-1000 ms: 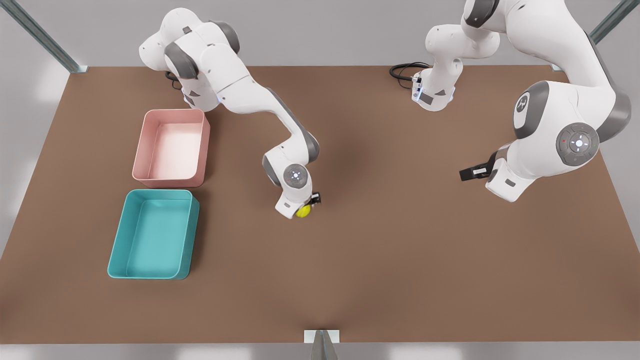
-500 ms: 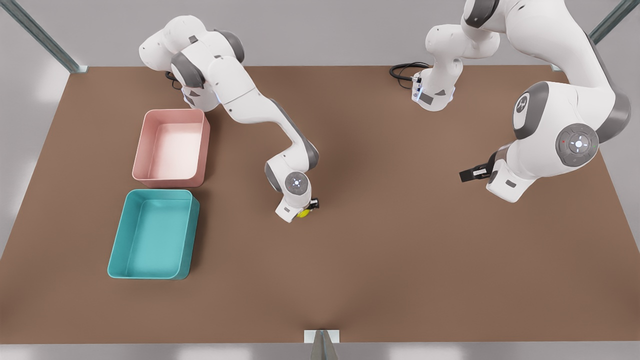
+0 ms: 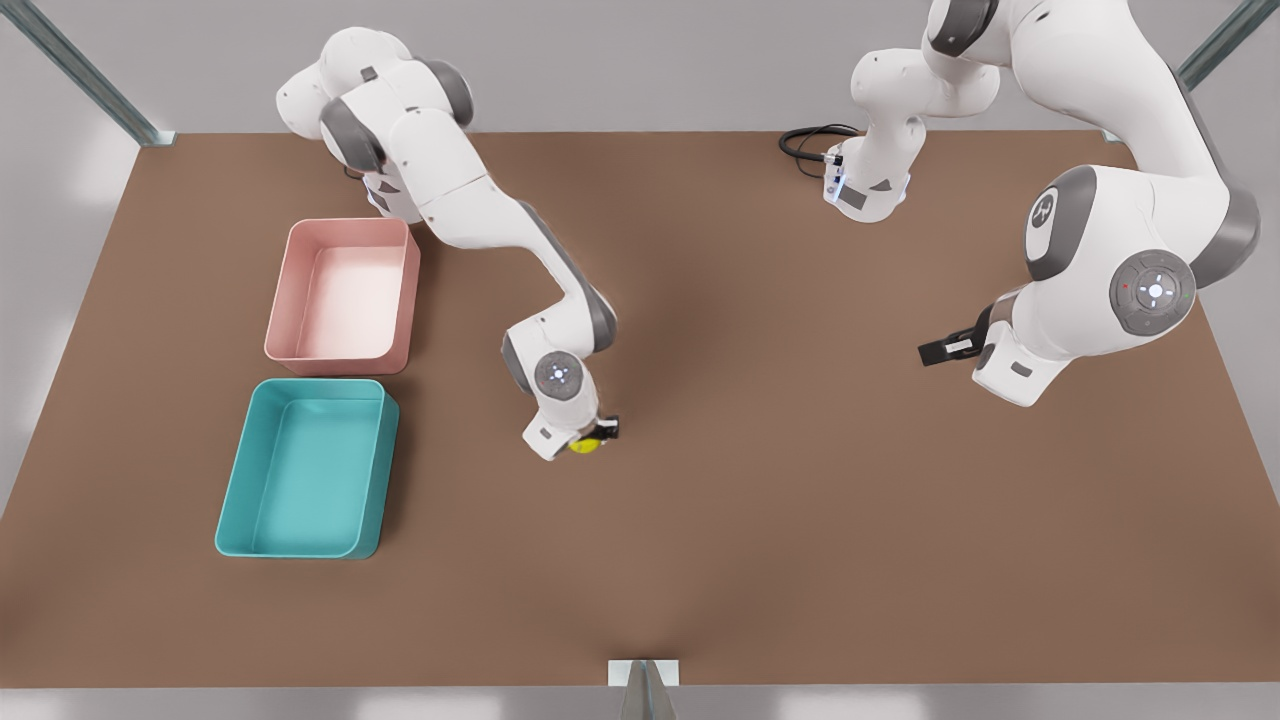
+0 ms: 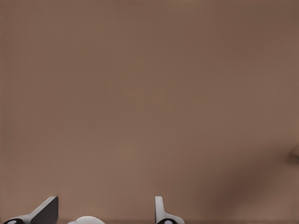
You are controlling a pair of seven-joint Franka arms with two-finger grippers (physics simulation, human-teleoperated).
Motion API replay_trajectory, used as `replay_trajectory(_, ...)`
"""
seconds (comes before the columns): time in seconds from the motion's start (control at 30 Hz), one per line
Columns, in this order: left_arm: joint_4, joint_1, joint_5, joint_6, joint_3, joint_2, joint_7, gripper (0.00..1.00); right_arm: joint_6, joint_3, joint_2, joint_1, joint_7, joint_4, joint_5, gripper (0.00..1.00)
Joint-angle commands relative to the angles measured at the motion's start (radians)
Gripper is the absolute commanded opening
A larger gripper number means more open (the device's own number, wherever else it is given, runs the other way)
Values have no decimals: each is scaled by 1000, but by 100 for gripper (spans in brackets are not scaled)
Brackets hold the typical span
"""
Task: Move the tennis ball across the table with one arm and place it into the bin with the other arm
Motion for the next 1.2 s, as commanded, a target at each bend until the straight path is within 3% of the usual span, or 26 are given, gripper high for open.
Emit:
replay_trajectory(0.0, 0, 0, 1, -1, 0, -1, -11, 100, -9, -2, -36, -65, -123, 1, -1, 72)
replay_trajectory(0.23, 2, -1, 1, -13, 0, -1, -10, 100, -201, -43, -186, -366, -624, -1, -56, 72)
replay_trajectory(0.53, 2, -1, 1, -13, 0, 2, -10, 100, -235, -60, -137, -555, -714, -13, -107, 72)
replay_trajectory(0.57, 2, -1, 1, -13, 0, 2, -11, 100, -235, -60, -134, -558, -720, -15, -107, 91)
replay_trajectory(0.6, 2, -1, 1, -13, 0, 2, -11, 100, -235, -60, -128, -558, -710, -15, -105, 100)
replay_trajectory(0.77, 2, -3, 1, -14, 0, 2, -10, 100, -285, -55, -130, -553, -619, -7, -93, 100)
replay_trajectory(0.8, 2, -3, 1, -13, 0, 2, -10, 100, -374, -45, -148, -544, -529, 22, -90, 100)
replay_trajectory(0.87, 2, -3, 1, -25, 0, -1, -10, 100, -829, -48, -171, -513, -411, 272, -87, 100)
replay_trajectory(1.0, 2, 0, 1, -34, -16, -1, -10, 100, -1032, -33, -435, -526, -403, 288, -133, 100)
replay_trajectory(1.07, 2, 0, 1, -34, -16, 0, -11, 100, -967, -3, -603, -542, -334, 122, -134, 100)
replay_trajectory(1.17, 2, 0, 1, -34, -16, 0, -11, 100, -890, 6, -663, -559, -334, 16, -130, 100)
